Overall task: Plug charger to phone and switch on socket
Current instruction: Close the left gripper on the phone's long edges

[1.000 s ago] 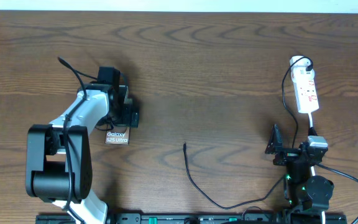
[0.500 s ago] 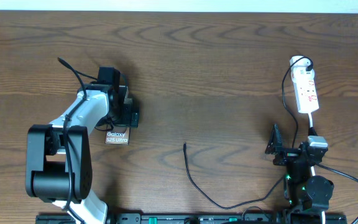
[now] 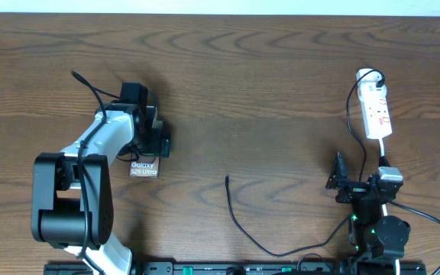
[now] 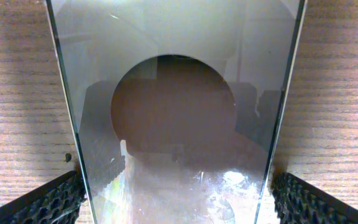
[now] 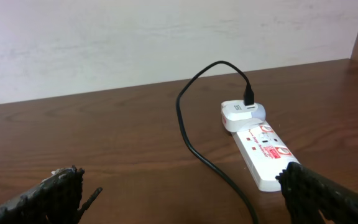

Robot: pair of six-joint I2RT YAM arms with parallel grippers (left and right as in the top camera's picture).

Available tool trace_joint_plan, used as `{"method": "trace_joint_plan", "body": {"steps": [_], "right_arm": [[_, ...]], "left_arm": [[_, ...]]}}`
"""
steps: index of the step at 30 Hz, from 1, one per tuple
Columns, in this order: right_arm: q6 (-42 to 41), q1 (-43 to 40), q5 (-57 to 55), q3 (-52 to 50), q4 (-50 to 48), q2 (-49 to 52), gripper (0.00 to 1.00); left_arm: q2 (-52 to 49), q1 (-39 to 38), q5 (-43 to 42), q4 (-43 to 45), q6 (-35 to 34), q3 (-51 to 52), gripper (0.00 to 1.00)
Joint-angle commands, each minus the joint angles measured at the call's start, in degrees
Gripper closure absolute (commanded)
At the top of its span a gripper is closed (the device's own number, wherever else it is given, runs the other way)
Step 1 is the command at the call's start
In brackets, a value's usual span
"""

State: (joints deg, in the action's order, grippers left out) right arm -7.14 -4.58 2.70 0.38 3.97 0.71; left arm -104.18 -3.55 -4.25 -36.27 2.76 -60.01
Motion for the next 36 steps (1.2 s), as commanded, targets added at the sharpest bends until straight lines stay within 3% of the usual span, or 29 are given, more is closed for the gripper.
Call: {"method": "trace_joint_plan", "body": {"steps": [1,36], "right_arm": [[0.5,0.2,-0.5,-0.1,0.3,-0.3,0.01],[0.5,0.2,-0.5,-0.1,0.3,-0.3,0.01]], "left_arm": [[-0.3,0.0,0.9,-0.5,-0.9,0.7,0.02],[-0.3,0.0,0.9,0.2,-0.9,1.8,0.02]]}}
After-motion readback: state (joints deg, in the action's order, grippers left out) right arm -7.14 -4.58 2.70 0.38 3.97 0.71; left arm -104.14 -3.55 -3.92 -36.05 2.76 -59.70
